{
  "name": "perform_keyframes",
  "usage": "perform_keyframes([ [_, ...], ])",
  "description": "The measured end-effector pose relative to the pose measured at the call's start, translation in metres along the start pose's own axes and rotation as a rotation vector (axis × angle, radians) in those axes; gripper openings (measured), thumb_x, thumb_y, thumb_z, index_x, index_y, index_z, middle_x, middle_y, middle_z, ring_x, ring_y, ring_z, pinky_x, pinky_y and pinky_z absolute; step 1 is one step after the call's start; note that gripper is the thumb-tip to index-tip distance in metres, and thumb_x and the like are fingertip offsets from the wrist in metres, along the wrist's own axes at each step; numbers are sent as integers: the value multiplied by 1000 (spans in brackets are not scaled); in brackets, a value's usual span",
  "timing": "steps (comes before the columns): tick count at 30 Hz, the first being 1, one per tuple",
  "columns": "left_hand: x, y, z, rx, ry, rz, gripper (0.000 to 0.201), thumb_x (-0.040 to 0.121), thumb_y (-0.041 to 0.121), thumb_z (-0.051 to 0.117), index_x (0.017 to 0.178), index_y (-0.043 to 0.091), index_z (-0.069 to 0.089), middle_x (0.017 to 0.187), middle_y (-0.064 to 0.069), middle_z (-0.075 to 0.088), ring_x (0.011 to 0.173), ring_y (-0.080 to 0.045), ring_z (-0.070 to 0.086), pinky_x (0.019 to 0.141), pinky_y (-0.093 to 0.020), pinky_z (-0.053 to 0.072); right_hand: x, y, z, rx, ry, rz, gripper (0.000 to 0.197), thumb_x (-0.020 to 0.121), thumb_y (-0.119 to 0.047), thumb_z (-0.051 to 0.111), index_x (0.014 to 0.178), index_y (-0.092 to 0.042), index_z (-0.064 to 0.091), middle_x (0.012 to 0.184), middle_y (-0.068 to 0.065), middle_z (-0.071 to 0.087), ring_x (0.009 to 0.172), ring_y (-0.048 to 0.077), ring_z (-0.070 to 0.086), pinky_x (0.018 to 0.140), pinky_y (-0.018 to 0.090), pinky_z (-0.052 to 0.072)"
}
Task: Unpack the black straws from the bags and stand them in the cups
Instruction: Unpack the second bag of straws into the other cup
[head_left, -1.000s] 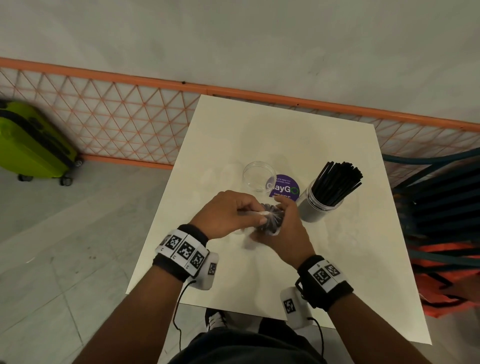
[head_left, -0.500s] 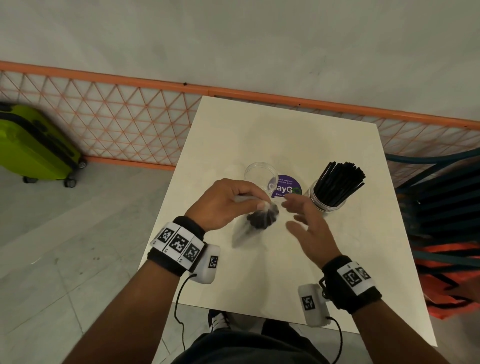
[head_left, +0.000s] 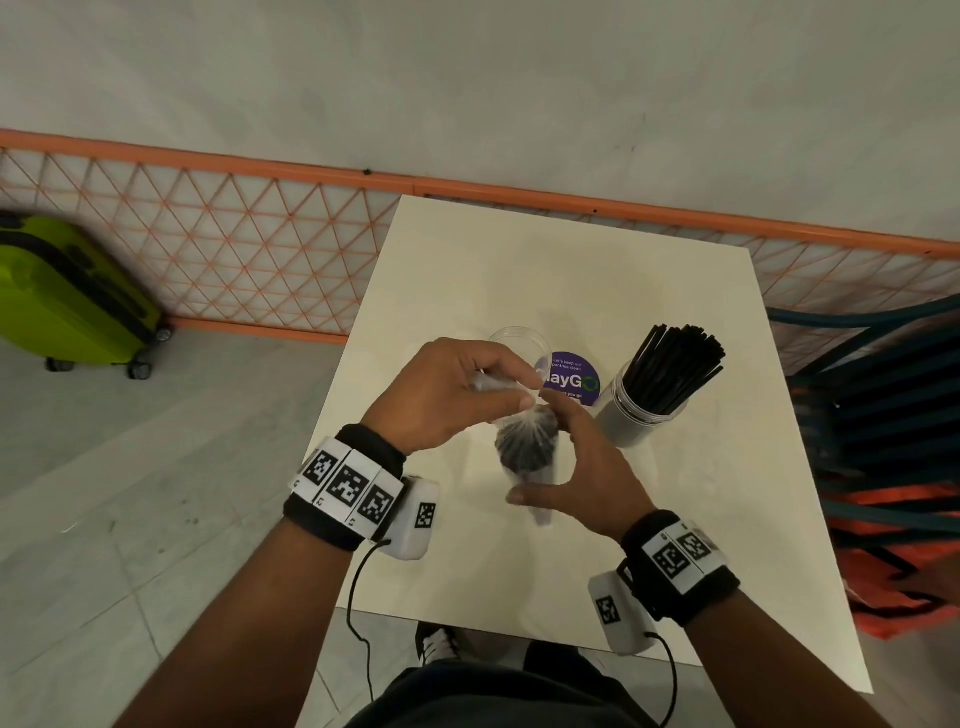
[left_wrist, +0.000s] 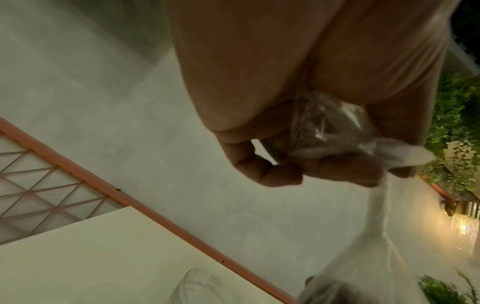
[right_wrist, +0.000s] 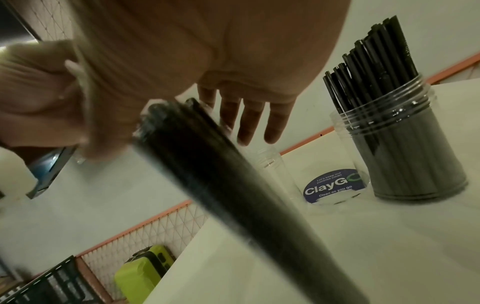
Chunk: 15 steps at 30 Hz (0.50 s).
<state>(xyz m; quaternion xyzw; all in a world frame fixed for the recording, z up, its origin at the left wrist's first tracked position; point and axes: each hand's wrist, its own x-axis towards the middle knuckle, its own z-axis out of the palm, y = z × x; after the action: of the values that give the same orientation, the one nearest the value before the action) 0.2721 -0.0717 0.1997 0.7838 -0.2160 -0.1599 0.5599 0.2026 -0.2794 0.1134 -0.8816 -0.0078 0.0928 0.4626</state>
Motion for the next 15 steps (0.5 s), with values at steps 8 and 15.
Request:
perform_keyframes([
  [8,-3,30,-9,72,-23,128,21,85,10,77,96,26,70,93,18,71,91,-3,68,80,-22,53,-3,9,-28,123,98,-103,82,74,-23,69,146,-30,32,141,-9,50,126,4,50,103,29,41],
  [15,3,51,3,147,-86,189,19,85,12,73,97,26,67,99,11,72,96,-10,67,85,-35,52,0,1,2,88,43,-57,118,54,-62,87,148,-28,24,143,-12,47,130,5,48,106,36,45],
])
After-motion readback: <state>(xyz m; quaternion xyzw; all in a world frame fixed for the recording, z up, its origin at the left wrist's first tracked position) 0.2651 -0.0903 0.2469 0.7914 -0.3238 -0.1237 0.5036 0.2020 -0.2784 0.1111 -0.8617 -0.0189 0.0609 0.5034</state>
